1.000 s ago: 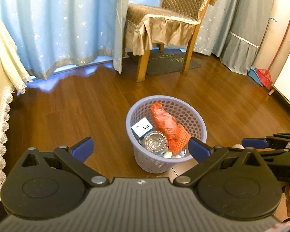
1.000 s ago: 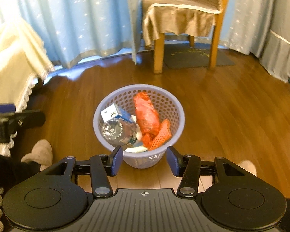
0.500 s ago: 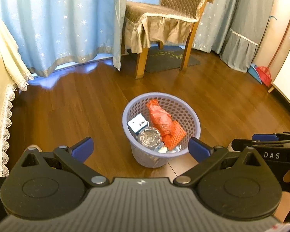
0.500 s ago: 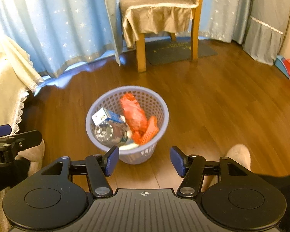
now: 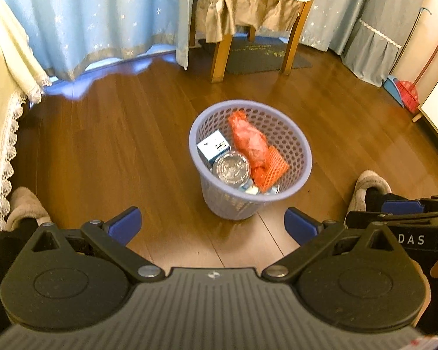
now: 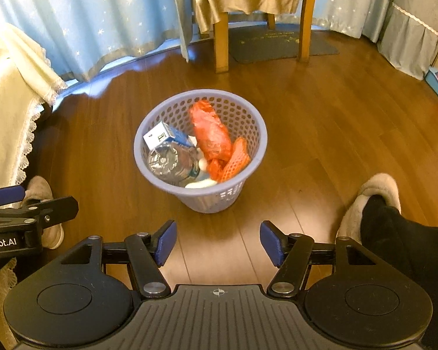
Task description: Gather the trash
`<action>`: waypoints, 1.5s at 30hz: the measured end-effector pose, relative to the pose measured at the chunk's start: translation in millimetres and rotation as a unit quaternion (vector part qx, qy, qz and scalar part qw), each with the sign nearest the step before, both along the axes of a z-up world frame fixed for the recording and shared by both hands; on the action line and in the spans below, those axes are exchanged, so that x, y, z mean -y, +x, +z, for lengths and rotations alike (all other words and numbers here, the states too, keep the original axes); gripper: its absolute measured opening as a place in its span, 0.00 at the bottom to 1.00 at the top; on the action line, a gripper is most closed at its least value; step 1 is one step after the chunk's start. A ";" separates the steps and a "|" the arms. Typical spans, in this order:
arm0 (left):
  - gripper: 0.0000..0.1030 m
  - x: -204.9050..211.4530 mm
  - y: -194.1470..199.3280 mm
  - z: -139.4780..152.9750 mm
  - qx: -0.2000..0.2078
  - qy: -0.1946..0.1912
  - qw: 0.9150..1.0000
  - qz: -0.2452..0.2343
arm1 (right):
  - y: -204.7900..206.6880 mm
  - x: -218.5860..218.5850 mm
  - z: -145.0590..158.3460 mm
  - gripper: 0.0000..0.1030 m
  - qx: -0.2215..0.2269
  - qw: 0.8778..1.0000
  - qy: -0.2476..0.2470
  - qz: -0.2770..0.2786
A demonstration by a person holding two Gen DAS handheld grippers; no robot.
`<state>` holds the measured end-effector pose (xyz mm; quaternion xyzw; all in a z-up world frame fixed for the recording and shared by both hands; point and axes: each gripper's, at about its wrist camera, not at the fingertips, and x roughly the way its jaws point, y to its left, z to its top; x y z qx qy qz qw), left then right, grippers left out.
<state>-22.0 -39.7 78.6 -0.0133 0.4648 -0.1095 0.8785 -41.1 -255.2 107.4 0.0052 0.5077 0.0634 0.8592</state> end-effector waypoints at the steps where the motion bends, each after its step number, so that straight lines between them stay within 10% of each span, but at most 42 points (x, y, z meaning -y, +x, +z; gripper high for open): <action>1: 0.99 -0.5 0.5 -0.4 -0.004 0.000 1.000 0.002 | 0.7 -0.1 0.1 0.59 0.000 1.000 -0.002 0.001; 45: 0.99 -1.1 -8.9 -12.4 -0.055 0.016 0.998 0.029 | -2.6 -6.5 -8.1 0.69 -0.022 1.000 -0.002 0.011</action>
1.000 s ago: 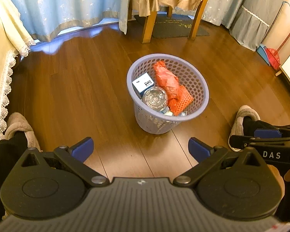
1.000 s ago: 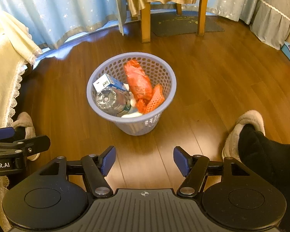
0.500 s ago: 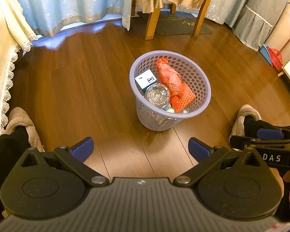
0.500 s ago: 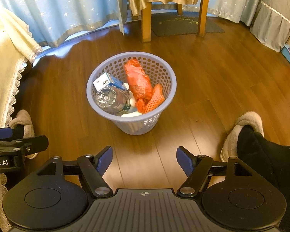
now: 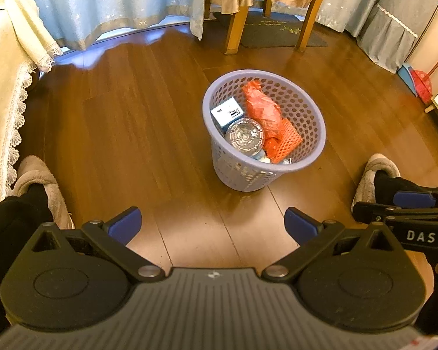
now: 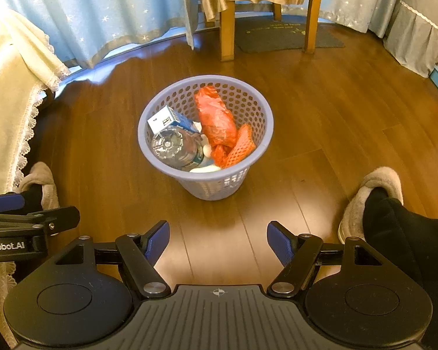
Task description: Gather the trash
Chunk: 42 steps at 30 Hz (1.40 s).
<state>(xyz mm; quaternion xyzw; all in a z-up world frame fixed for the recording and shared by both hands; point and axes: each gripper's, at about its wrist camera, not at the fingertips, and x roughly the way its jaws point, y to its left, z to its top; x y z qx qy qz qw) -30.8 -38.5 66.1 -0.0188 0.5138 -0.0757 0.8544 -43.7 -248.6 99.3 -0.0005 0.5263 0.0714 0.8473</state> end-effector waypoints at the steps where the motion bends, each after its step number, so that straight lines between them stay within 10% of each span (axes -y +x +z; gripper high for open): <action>1: 0.99 -0.3 0.1 -0.5 0.000 0.002 1.000 0.001 | -0.2 -0.3 0.8 0.69 0.000 1.000 0.001 0.000; 42: 0.99 -0.5 0.2 -7.2 -0.008 0.017 1.000 -0.001 | -2.5 -2.8 -0.7 0.69 -0.004 1.000 0.002 0.002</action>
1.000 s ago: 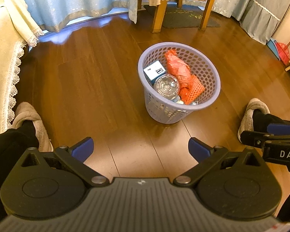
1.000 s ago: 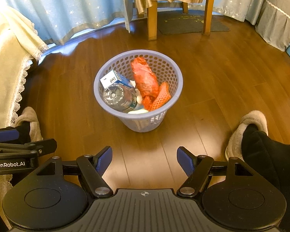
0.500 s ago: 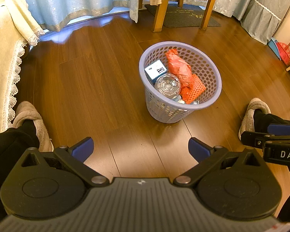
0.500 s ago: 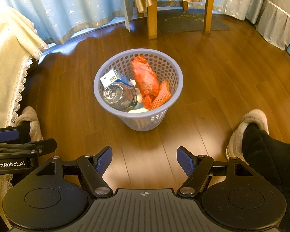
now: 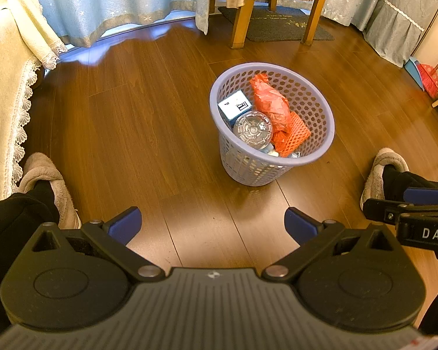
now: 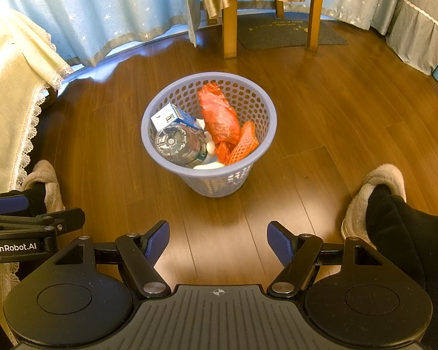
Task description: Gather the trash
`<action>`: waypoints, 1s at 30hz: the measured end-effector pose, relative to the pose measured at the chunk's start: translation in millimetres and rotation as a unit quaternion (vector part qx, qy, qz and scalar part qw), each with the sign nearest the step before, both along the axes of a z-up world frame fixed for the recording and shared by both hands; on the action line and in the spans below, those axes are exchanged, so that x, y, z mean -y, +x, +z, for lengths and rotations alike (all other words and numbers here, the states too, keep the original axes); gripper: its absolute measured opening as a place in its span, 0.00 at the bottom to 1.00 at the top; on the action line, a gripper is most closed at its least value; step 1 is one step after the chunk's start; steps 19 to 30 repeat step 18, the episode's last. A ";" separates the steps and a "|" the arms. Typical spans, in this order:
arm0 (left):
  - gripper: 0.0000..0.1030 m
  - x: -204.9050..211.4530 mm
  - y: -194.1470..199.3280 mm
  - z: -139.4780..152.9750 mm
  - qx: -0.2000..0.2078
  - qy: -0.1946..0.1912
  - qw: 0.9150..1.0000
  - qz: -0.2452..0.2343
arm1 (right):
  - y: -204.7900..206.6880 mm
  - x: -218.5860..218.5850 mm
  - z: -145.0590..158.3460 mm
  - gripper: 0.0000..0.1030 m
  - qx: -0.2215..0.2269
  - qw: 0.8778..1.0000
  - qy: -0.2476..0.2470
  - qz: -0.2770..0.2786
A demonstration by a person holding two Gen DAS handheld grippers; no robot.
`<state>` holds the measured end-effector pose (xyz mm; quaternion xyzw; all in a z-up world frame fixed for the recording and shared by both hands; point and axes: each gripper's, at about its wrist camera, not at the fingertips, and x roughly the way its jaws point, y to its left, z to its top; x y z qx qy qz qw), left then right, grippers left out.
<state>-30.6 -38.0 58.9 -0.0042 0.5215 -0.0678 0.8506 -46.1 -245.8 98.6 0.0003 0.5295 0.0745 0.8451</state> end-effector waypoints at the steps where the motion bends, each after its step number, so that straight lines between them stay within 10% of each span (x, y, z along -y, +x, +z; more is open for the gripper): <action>1: 0.99 0.0 0.0 0.0 0.000 0.000 1.000 0.000 | 0.4 0.0 0.1 0.69 0.000 1.000 0.000 0.000; 30: 0.99 -1.3 -1.5 2.0 0.011 0.002 1.000 0.006 | -0.3 0.3 -1.4 0.69 0.000 1.000 0.000 0.000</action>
